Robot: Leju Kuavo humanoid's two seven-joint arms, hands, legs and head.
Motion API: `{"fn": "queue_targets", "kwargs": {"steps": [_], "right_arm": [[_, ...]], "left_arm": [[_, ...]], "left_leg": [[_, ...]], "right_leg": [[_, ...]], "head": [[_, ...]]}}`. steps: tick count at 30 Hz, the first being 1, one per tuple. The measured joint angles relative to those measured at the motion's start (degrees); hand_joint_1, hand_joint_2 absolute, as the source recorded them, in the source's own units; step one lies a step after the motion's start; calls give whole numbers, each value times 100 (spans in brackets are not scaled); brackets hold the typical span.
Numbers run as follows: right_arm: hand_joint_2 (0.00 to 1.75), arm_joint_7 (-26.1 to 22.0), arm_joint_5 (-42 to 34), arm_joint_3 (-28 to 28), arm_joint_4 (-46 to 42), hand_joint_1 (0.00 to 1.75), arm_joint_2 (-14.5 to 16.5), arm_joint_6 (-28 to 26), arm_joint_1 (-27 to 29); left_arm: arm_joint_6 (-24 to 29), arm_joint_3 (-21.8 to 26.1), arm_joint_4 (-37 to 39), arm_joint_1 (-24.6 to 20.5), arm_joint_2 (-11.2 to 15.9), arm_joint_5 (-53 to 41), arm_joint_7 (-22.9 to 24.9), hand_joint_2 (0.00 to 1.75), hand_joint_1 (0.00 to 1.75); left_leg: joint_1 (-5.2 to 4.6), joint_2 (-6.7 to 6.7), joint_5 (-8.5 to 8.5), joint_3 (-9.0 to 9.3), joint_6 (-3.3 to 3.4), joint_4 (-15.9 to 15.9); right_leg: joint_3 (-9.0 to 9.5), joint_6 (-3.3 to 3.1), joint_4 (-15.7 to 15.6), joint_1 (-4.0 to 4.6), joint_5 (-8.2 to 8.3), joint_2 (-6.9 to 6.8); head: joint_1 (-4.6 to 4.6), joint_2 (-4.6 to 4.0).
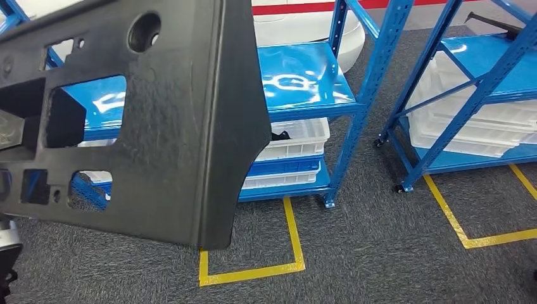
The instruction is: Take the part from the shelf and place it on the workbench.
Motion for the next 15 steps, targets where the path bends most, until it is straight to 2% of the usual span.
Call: {"fn": "queue_targets", "kwargs": {"steps": [1, 2, 3, 4, 6, 7, 8, 9, 10, 11, 12, 13, 14, 15], "right_arm": [[175, 0, -5, -10, 1, 0, 2, 4, 3], [175, -3, -11, -19, 3, 0, 4, 7, 4], [175, -6, -15, -26, 4, 0, 5, 10, 5], [175, -9, -17, -33, 5, 0, 5, 10, 8], [175, -13, -17, -50, 5, 0, 3, 10, 13], [175, -16, -17, -57, 5, 0, 2, 10, 17], [175, -20, -17, -63, 5, 0, 3, 10, 18], [175, -23, -17, -65, 6, 0, 3, 11, 19], [175, -27, -19, -66, 6, 0, 3, 16, 19], [175, -30, -22, -67, 6, 0, 3, 27, 19], [175, -34, -28, -68, 8, 0, 9, 46, 17], [175, -39, -36, -68, 10, 0, 14, 67, 17], [175, -43, -42, -70, 11, 0, 20, 83, 18], [175, -45, -48, -71, 13, 0, 22, 97, 21]], "left_arm": [[0, 2, 1, 5, 5, 0, -5, 175, 175], [1, 3, 1, 14, 10, 1, -9, 175, 175], [3, 7, 2, 26, 15, 1, -13, 175, 175], [4, 12, 2, 39, 18, 1, -16, 175, 175], [7, 22, 2, 60, 20, 2, -21, 175, 175], [7, 24, 2, 70, 20, 2, -22, 175, 175], [7, 25, 3, 79, 20, 2, -22, 175, 175], [7, 25, 3, 86, 20, 2, -22, 175, 175], [9, 26, 4, 88, 20, 2, -22, 175, 175], [10, 28, 4, 88, 20, 1, -22, 175, 175], [12, 33, 4, 87, 22, 0, -22, 175, 175], [15, 42, 4, 84, 26, -2, -22, 175, 175], [16, 51, 4, 83, 31, -4, -23, 175, 175], [17, 61, 4, 84, 36, -7, -24, 175, 175]], "left_leg": [[10, 5, 36, -26, -36, 1], [22, 5, -4, -68, -68, 42], [34, 4, -150, -136, -96, 168], [45, 1, -416, -242, -119, 438], [50, -2, -1013, -484, -148, 1245], [49, -2, -1182, -565, -154, 1646], [47, -2, -1190, -568, -150, 1886], [41, -3, -1084, -481, -134, 1952], [29, -3, -906, -289, -105, 1783], [9, -3, -749, -25, -66, 1461], [-22, 1, -692, 331, -15, 972], [-48, 5, -717, 650, 30, 484], [-75, 7, -769, 870, 60, 119], [-95, 10, -816, 997, 81, -126]], "right_leg": [[-33, -55, -14, 1, 10, 0], [-91, -111, 6, 0, 55, -10], [-148, -169, 13, -2, 108, -24], [-217, -222, 11, -2, 174, -44], [-376, -278, 17, 22, 305, -73], [-473, -291, 22, 40, 375, -81], [-569, -299, 31, 57, 441, -85], [-671, -303, 42, 74, 509, -85], [-761, -303, 55, 88, 569, -83], [-835, -300, 65, 98, 624, -78], [-898, -291, 75, 114, 675, -70], [-944, -275, 82, 125, 729, -66], [-982, -258, 85, 131, 786, -63], [-1016, -238, 88, 134, 844, -62]], "head": [[-2, 0], [-5, 0], [-9, 0], [-12, 0], [-21, 0], [-22, 1], [-23, 1], [-23, 0], [-23, 1], [-23, 0], [-25, 0], [-24, 0], [-23, 1], [-23, 1]]}}
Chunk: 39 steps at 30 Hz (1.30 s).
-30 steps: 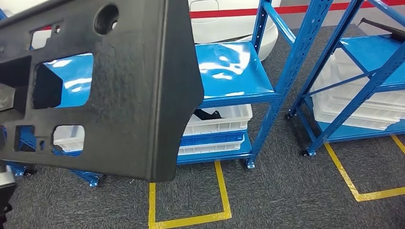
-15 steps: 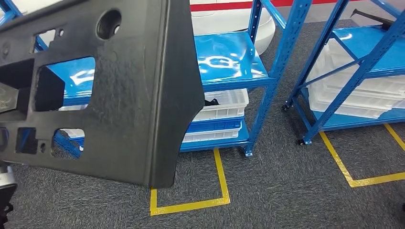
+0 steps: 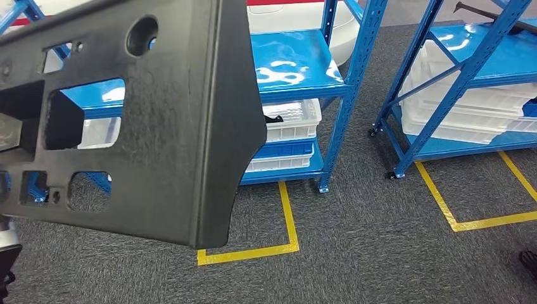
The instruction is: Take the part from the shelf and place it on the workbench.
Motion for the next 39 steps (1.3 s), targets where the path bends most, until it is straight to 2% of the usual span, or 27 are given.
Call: {"fn": "queue_targets", "kwargs": {"steps": [2, 3, 4, 6, 7, 8, 9, 10, 12, 14, 15, 18, 19, 20, 22, 23, 24, 25, 26, 28, 30, 31, 33, 35, 37, 38, 39], "right_arm": [[175, 13, -8, -2, 0, 0, -12, 13, 9], [175, 23, -11, -2, 0, 0, -19, 21, 11], [175, 34, -13, -2, 0, 0, -22, 26, 13], [175, 45, -14, -3, 0, 0, -22, 34, 19], [175, 45, -14, -4, 0, 0, -22, 36, 22], [175, 45, -14, -6, 0, 0, -22, 36, 24], [175, 45, -15, -8, 0, 0, -24, 36, 21], [175, 45, -17, -13, 0, 0, -26, 36, 17], [175, 45, -21, -32, 1, 0, -25, 42, 6], [175, 43, -24, -50, 3, 0, -24, 63, 2], [175, 40, -25, -56, 4, 0, -22, 78, 1], [175, 34, -25, -80, 7, 0, -21, 107, 2], [175, 35, -25, -87, 9, 0, -20, 110, 5], [175, 35, -25, -93, 11, 0, -19, 112, 10], [175, 37, -25, -107, 13, 0, -20, 113, 13], [175, 38, -25, -115, 13, 0, -21, 113, 13], [175, 39, -25, -123, 13, 0, -21, 113, 13], [175, 41, -25, -131, 13, 0, -21, 113, 13], [175, 42, -25, -137, 13, 0, -21, 112, 13], [175, 44, -22, -144, 16, 0, -13, 114, 2], [175, 45, -15, -146, 21, 0, -3, 123, -10], [175, 47, -10, -148, 22, 0, -1, 130, -5], [175, 50, 11, -155, 22, 0, -20, 147, 8], [175, 52, 41, -165, 23, 0, -38, 154, 5], [175, 52, 86, -170, 24, 0, -41, 134, 7], [175, 49, 118, -170, 24, 0, -41, 119, 10], [175, 37, 154, -170, 24, 0, -41, 97, 14]], "left_arm": [[-1, 6, 1, 17, 5, -5, -1, 175, 175], [-1, 7, 1, 25, 6, -7, -1, 175, 175], [-2, 7, 1, 33, 6, -8, -1, 175, 175], [-2, 8, 1, 44, 6, -9, -1, 175, 175], [-3, 8, 1, 56, 6, -8, -1, 175, 175], [-4, 8, 1, 67, 6, -9, -1, 175, 175], [-6, 8, 1, 77, 6, -9, -1, 175, 175], [-9, 8, 1, 83, 6, -9, -1, 175, 175], [-10, 10, 1, 85, 8, -9, -1, 175, 175], [-6, 16, 1, 84, 14, -9, -1, 175, 175], [-3, 20, 1, 82, 16, -6, -1, 175, 175], [1, 21, 1, 90, 17, 9, 0, 175, 175], [1, 21, 2, 96, 19, 17, 3, 175, 175], [1, 21, 2, 100, 20, 32, 7, 175, 175], [-1, 21, 3, 108, 21, 86, 14, 175, 175], [-1, 20, 3, 114, 21, 109, 15, 175, 175], [-2, 19, 3, 121, 21, 129, 15, 175, 175], [-2, 19, 4, 127, 21, 142, 14, 175, 175], [-2, 19, 4, 128, 21, 150, 11, 175, 175], [-2, 20, 4, 119, 25, 174, 2, 175, 175], [-14, 22, 3, 98, 38, 275, -9, 175, 175], [-38, 21, 3, 90, 44, 371, -14, 175, 175], [-125, 9, 5, 87, 48, 556, -20, 175, 175], [-197, -15, 9, 89, 48, 628, -16, 175, 175], [-178, -33, 15, 103, 48, 651, -8, 175, 175], [-137, -37, 20, 120, 48, 656, -3, 175, 175], [-86, -38, 25, 144, 47, 649, -3, 175, 175]], "left_leg": [[16, 10, 72, -83, 31, -59], [33, 19, 130, -147, 66, -62], [53, 27, 195, -218, 100, -70], [65, 30, 328, -371, 139, -66], [69, 28, 398, -456, 134, -62], [74, 26, 464, -533, 122, -53], [86, 25, 531, -628, 100, -31], [103, 26, 590, -720, 71, 0], [131, 24, 684, -904, -7, 101], [131, 26, 750, -1013, -93, 189], [127, 31, 791, -1048, -131, 208], [165, 32, 888, -1123, -228, 214], [182, 26, 751, -1185, -251, 318], [190, 19, 493, -1277, -266, 552], [192, 11, -165, -1513, -291, 1367], [188, 9, -363, -1591, -294, 1754], [180, 8, -397, -1584, -281, 2012], [165, 8, -302, -1476, -253, 2059], [142, 7, -152, -1267, -211, 1896], [60, 8, -2, -579, -83, 1069], [-12, 8, -146, -64, 27, 242], [-39, 5, -204, 31, 58, 34], [-36, 1, -132, -13, 87, -33], [-5, 3, -7, -96, 130, -48], [-1, -4, 103, -220, 160, -39], [-1, -17, 156, -287, 158, -33], [1, -37, 206, -349, 150, -26]], "right_leg": [[-67, 50, 33, -5, 36, 8], [-126, 85, 143, -15, -94, 14], [-216, 126, 372, -28, -338, 20], [-451, 207, 1137, -80, -972, 22], [-545, 243, 1552, -107, -1177, 21], [-587, 273, 1855, -132, -1243, 21], [-526, 303, 1980, -158, -1144, 21], [-363, 329, 1886, -182, -956, 20], [259, 385, 1124, -234, -694, 28], [775, 366, 330, -237, -810, 59], [867, 329, 144, -226, -887, 74], [755, 156, 140, -193, -829, 60], [688, 101, 142, -188, -763, 41], [604, 58, 141, -185, -688, 20], [390, -3, 143, -164, -517, -9], [298, -19, 146, -147, -448, -15], [192, -30, 148, -126, -370, -17], [91, -36, 150, -106, -294, -15], [-1, -37, 151, -88, -220, -11], [-148, -22, 157, -60, -77, -3], [-219, 30, 153, -52, 38, -7], [-241, 65, 143, -49, 86, -11], [-295, 127, 167, -59, 107, -6], [-458, 201, 560, -76, -223, 3], [-741, 280, 1402, -101, -792, 6], [-833, 308, 1772, -111, -997, 6], [-815, 322, 1938, -122, -1085, 5]], "head": [[1, 1], [4, 1], [9, 0], [22, 0], [25, 0], [26, 0], [27, -1], [27, -1], [29, -2], [28, -1], [26, 0], [14, 0], [13, -1], [9, -1], [-1, -1], [-4, 0], [-6, 0], [-6, 0], [-6, 0], [-6, 0], [-6, 0], [-6, 0], [-6, 0], [4, 0], [15, 0], [16, 0], [16, 0]]}}
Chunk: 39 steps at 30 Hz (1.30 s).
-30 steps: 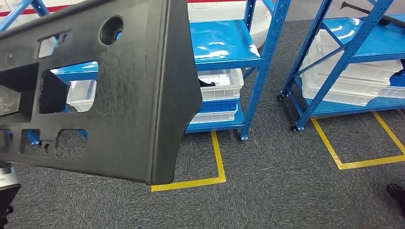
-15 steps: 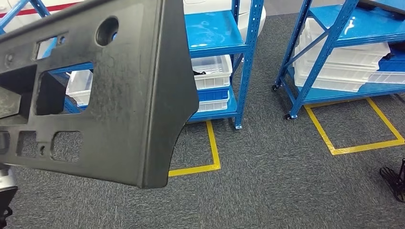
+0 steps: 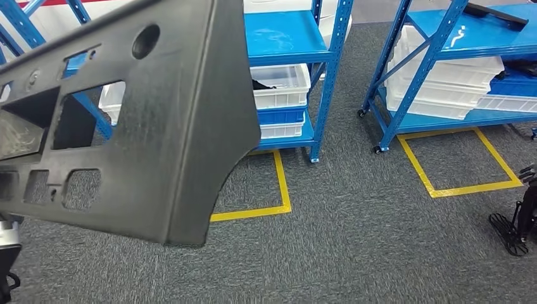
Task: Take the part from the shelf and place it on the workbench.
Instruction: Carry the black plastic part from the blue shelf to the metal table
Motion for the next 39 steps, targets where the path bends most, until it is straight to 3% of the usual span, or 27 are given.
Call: {"fn": "queue_targets", "kwargs": {"steps": [3, 10, 12, 13, 15, 16, 17, 18, 19, 20, 21, 23, 24, 26, 28, 30, 31, 32, 33, 34, 35, 37, 38, 39], "right_arm": [[175, -44, 76, 0, 0, 0, -2, -47, 5], [175, -49, 85, 0, 0, 0, -2, -54, 5], [175, -57, 100, 0, 1, 0, -2, -68, 6], [175, -64, 127, 0, 1, 0, -3, -87, 7], [175, -85, 232, 4, 1, 0, -14, -145, 25], [175, -96, 297, 9, 3, 0, -12, -170, 27], [175, -125, 396, 28, 5, 0, -16, -183, 29], [175, -153, 474, 50, 8, 0, -16, -183, 24], [175, -185, 555, 74, 11, 0, -16, -182, 17], [175, -217, 623, 99, 11, 0, -25, -181, 14], [175, -228, 644, 114, 11, 0, -28, -181, 12], [175, -240, 689, 137, 11, 0, -38, -185, 8], [175, -242, 712, 154, 11, 0, -46, -192, 8], [175, -246, 764, 190, 11, 0, -62, -207, 1], [175, -245, 795, 223, 11, 0, -80, -223, 0], [175, -238, 831, 248, 11, 0, -95, -239, 14], [175, -233, 856, 261, 11, 0, -98, -245, 22], [175, -230, 880, 273, 11, 0, -102, -252, 29], [175, -227, 897, 284, 11, 0, -105, -261, 35], [175, -230, 917, 291, 11, 0, -110, -273, 38], [175, -238, 933, 301, 11, 0, -121, -287, 40], [175, -276, 958, 328, 11, 0, -171, -308, 41], [175, -304, 963, 343, 11, 0, -195, -311, 39], [175, -333, 965, 356, 11, 0, -212, -314, 30]], "left_arm": [[109, -1, 13, 56, -3, -55, 0, 175, 175], [119, -1, 15, 60, -4, -65, 0, 175, 175], [139, -1, 18, 65, -4, -76, 0, 175, 175], [178, 0, 21, 71, -4, -102, -1, 175, 175], [325, 7, 34, 105, -10, -192, -15, 175, 175], [401, 13, 48, 132, -15, -238, -25, 175, 175], [485, 24, 78, 192, -26, -320, -52, 175, 175], [530, 34, 110, 249, -37, -379, -66, 175, 175], [577, 46, 146, 308, -49, -436, -72, 175, 175], [618, 58, 176, 360, -59, -491, -64, 175, 175], [627, 69, 192, 377, -63, -491, -37, 175, 175], [650, 88, 216, 421, -70, -496, -5, 175, 175], [661, 94, 230, 454, -73, -504, -5, 175, 175], [678, 98, 255, 542, -78, -530, -8, 175, 175], [690, 100, 274, 606, -81, -561, -8, 175, 175], [694, 99, 291, 661, -92, -578, -2, 175, 175], [692, 97, 303, 700, -100, -580, 11, 175, 175], [690, 95, 315, 735, -106, -583, 30, 175, 175], [688, 94, 328, 766, -112, -590, 51, 175, 175], [687, 93, 339, 792, -118, -599, 72, 175, 175], [687, 94, 348, 812, -122, -611, 85, 175, 175], [689, 95, 363, 847, -131, -639, 96, 175, 175], [692, 96, 370, 860, -137, -652, 98, 175, 175], [696, 96, 377, 874, -143, -664, 99, 175, 175]], "left_leg": [[9, -54, 77, -98, -27, 14], [10, -60, 81, -104, -31, 16], [12, -76, 90, -118, -40, 21], [17, -99, 103, -131, -55, 34], [25, -183, 156, -210, -130, 90], [36, -238, 177, -262, -185, 132], [58, -229, -35, -528, -278, 661], [85, -182, -183, -669, -349, 1016], [113, -110, -275, -726, -418, 1223], [132, 52, -319, -674, -464, 1260], [125, 229, -143, -374, -454, 724], [99, 463, 11, -68, -382, 135], [81, 469, 18, -60, -337, 73], [81, 322, 68, -96, -243, 74], [98, 188, 137, -127, -150, 53], [101, 61, 182, -174, -94, 50], [95, -8, 197, -198, -83, 51], [88, -88, 209, -216, -78, 53], [80, -169, 222, -227, -79, 54], [72, -255, 234, -232, -85, 55], [68, -336, 244, -233, -93, 56], [55, -480, 260, -247, -125, 63], [54, -542, 270, -263, -148, 68], [53, -607, 282, -283, -177, 72]], "right_leg": [[303, 5, -213, -14, 74, 3], [355, 4, -279, -14, 98, 5], [495, -1, -466, -14, 161, 15], [722, -13, -790, -16, 255, 70], [1170, -95, -1506, -8, 390, 225], [1353, -167, -1819, -11, 459, 249], [1360, -246, -1914, -12, 484, 139], [1329, -291, -1925, -19, 520, -25], [1301, -332, -1936, -26, 558, -202], [1278, -337, -1934, -22, 578, -342], [1286, -317, -1929, -6, 576, -409], [1306, -262, -1922, 29, 568, -514], [1314, -231, -1923, 38, 565, -572], [1320, -158, -1908, 22, 540, -639], [1191, -97, -1595, -3, 305, -421], [834, -78, -797, -14, -141, -124], [639, -79, -371, -13, -316, -65], [513, -87, -99, -12, -390, -44], [497, -104, -57, -11, -344, -35], [609, -131, -282, -6, -187, -10], [822, -175, -709, 1, 34, 80], [1257, -272, -1593, 26, 386, 399], [1375, -299, -1844, 39, 467, 507], [1421, -308, -1946, 52, 490, 532]], "head": [[0, -1], [0, -1], [0, -1], [0, 0], [-2, -1], [-1, 0], [-6, -1], [-12, 0], [-16, 1], [-24, 0], [-26, 1], [-18, 0], [-14, 1], [-7, 1], [-2, 0], [3, 0], [4, -1], [4, -1], [4, 0], [4, 0], [4, 1], [5, 1], [5, 1], [6, 1]]}}
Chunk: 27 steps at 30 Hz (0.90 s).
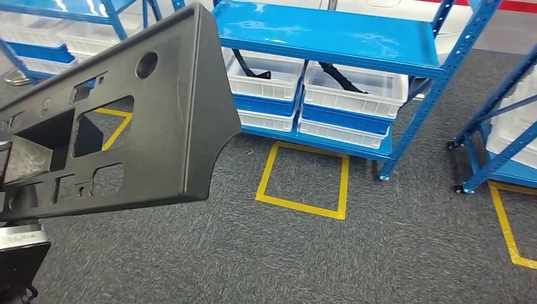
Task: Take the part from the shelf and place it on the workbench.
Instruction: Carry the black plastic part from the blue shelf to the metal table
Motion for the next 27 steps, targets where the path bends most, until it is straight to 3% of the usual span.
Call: {"fn": "queue_targets", "kwargs": {"steps": [2, 4, 6, 7, 8, 9, 10, 11, 13, 15, 17, 19, 21, 23, 24, 25, 26, 27], "right_arm": [[175, -43, 7, 18, 1, 0, -1, -5, -26], [175, -51, 24, 26, 2, 0, -2, -8, -36], [175, -32, 52, 39, 2, 0, -7, -7, -15], [175, -21, 63, 50, 2, 0, -7, -5, -4], [175, -18, 64, 59, 2, 0, -4, -2, 6], [175, -25, 56, 66, 2, 0, 3, 3, 11], [175, -40, 40, 68, 2, 0, 16, 7, 10], [175, -64, 25, 69, 2, 0, 34, 11, 6], [175, -136, 2, 70, 3, 0, 69, 16, -3], [175, -200, -1, 71, 4, 0, 96, 20, -20], [175, -229, -1, 72, 4, 0, 126, 25, -55], [175, -268, -2, 72, 4, 0, 153, 30, -90], [175, -316, -4, 72, 4, 0, 176, 32, -106], [175, -325, -2, 73, 4, 0, 195, 31, -118], [175, -319, 1, 73, 4, 0, 203, 31, -127], [175, -314, 4, 73, 4, 0, 209, 30, -138], [175, -312, 6, 72, 4, 0, 214, 30, -151], [175, -312, 6, 72, 4, 0, 217, 30, -163]], "left_arm": [[4, 4, 8, 42, -6, -16, 2, 175, 175], [1, 16, 14, 75, -7, -40, 9, 175, 175], [-1, 38, 19, 81, -10, -89, 27, 175, 175], [-4, 51, 21, 82, -12, -113, 42, 175, 175], [-10, 62, 22, 83, -14, -131, 55, 175, 175], [-21, 71, 23, 78, -14, -145, 66, 175, 175], [-37, 83, 24, 67, -15, -160, 73, 175, 175], [-56, 97, 24, 48, -15, -173, 73, 175, 175], [-95, 126, 24, -22, -19, -184, 73, 175, 175], [-120, 149, 24, -89, -25, -164, 75, 175, 175], [-127, 174, 24, -113, -30, -137, 73, 175, 175], [-128, 203, 25, -157, -31, -108, 60, 175, 175], [-139, 210, 27, -247, -40, -80, 20, 175, 175], [-185, 191, 32, -330, -59, -66, -19, 175, 175], [-211, 178, 34, -364, -67, -68, -28, 175, 175], [-232, 162, 37, -398, -74, -73, -29, 175, 175], [-241, 148, 38, -433, -77, -83, -28, 175, 175], [-244, 135, 39, -469, -79, -91, -28, 175, 175]], "left_leg": [[11, -77, 16, -48, -53, 21], [17, 133, -156, -195, -104, 292], [44, 417, -580, -559, -176, 1067], [70, 466, -772, -761, -216, 1505], [97, 491, -880, -899, -254, 1818], [124, 511, -872, -919, -289, 1897], [154, 546, -750, -797, -324, 1699], [181, 620, -564, -564, -360, 1292], [202, 907, -229, -63, -387, 383], [174, 1037, -122, 89, -308, 35], [151, 893, -99, 29, -185, 47], [158, 751, -63, 5, -90, 37], [155, 618, -40, -11, -32, 31], [128, 466, -36, -21, -7, 33], [114, 379, -36, -21, -2, 34], [104, 288, -36, -15, -1, 35], [99, 202, -37, -6, -2, 36], [103, 121, -37, -1, -4, 37]], "right_leg": [[7, -5, -36, -13, 38, -160], [9, -36, -77, -46, 78, -329], [-9, -55, -90, -60, 90, -498], [-21, -57, -89, -65, 92, -580], [-30, -55, -87, -73, 90, -661], [-33, -47, -86, -85, 87, -740], [-30, -32, -84, -103, 82, -814], [-20, -6, -79, -121, 73, -884], [3, 79, -52, -121, 35, -1005], [21, 177, -30, -98, 2, -1127], [38, 270, -34, -118, -17, -1225], [-41, 335, 179, -154, -194, -993], [-375, 346, 901, -158, -590, -657], [-800, 328, 1717, -142, -874, -576], [-907, 311, 1869, -136, -851, -566], [-892, 287, 1752, -133, -700, -547], [-766, 254, 1402, -129, -461, -492], [-583, 213, 935, -128, -201, -344]], "head": [[-1, 0], [-8, 0], [-18, 0], [-20, 0], [-20, 0], [-21, 0], [-21, 0], [-22, 0], [-34, 0], [-28, 0], [-10, 0], [-6, 0], [-1, -1], [1, -1], [1, -1], [1, 0], [1, 0], [1, 0]]}}
